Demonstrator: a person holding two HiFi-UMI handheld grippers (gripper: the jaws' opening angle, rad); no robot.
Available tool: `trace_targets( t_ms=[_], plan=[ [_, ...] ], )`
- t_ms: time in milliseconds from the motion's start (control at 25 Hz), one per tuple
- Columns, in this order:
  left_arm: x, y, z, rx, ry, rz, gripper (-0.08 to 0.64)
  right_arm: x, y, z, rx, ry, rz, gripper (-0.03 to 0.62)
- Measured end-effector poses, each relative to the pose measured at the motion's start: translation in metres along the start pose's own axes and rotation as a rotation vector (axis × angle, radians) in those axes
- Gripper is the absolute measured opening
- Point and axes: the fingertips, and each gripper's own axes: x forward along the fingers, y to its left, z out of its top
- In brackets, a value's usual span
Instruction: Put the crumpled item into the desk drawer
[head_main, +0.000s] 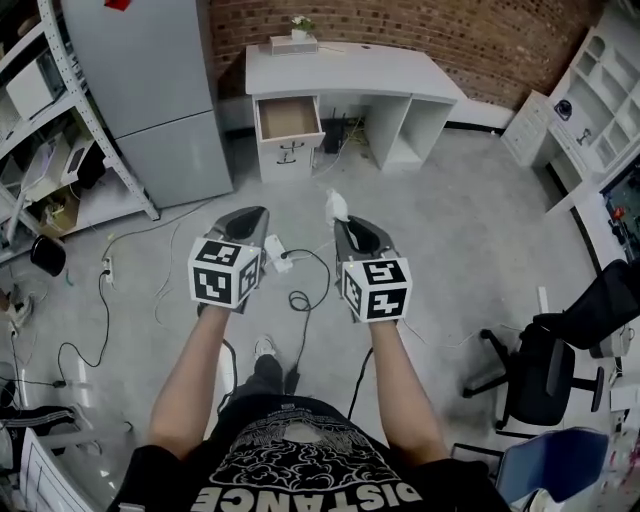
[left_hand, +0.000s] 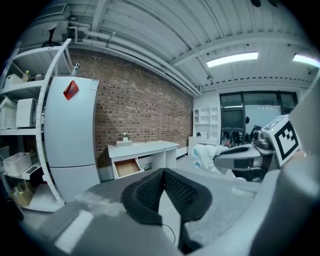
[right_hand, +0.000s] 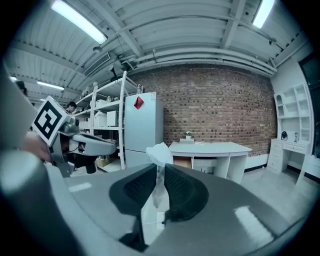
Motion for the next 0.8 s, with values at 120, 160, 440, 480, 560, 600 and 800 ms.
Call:
trace_targets(
  t_ms=[120,160,440,480,560,600,800],
  plan=[
    [0.017,0.015,0.003,-0.002,0.007,-0.01,-0.002,0.022,-0.004,0.005,0.0,0.01,-0.005,0.054],
    [0.022,0.021,0.005,-0.004,0.008,-0.012,-0.002,0.028,-0.005,0.007,0.0,0.012,-0.005,0.055],
    [0.061,0.056,0.014,-0.005,0.023,-0.048,-0.002,0.079,-0.011,0.016,0.014,0.038,-0.01,0.055],
    [0.066,0.061,0.015,-0.002,0.028,-0.055,-0.002,0.086,-0.011,0.017,0.014,0.042,-0.012,0.055],
    [0.073,0.073,0.018,0.0,0.03,-0.063,-0.002,0.1,-0.01,0.02,0.013,0.05,-0.016,0.055],
    [0.077,0.079,0.021,0.0,0.028,-0.066,-0.002,0.107,-0.009,0.022,0.013,0.053,-0.018,0.055],
    [0.095,0.107,0.029,-0.004,0.034,-0.093,-0.002,0.138,-0.008,0.034,0.017,0.063,-0.041,0.055]
  ],
)
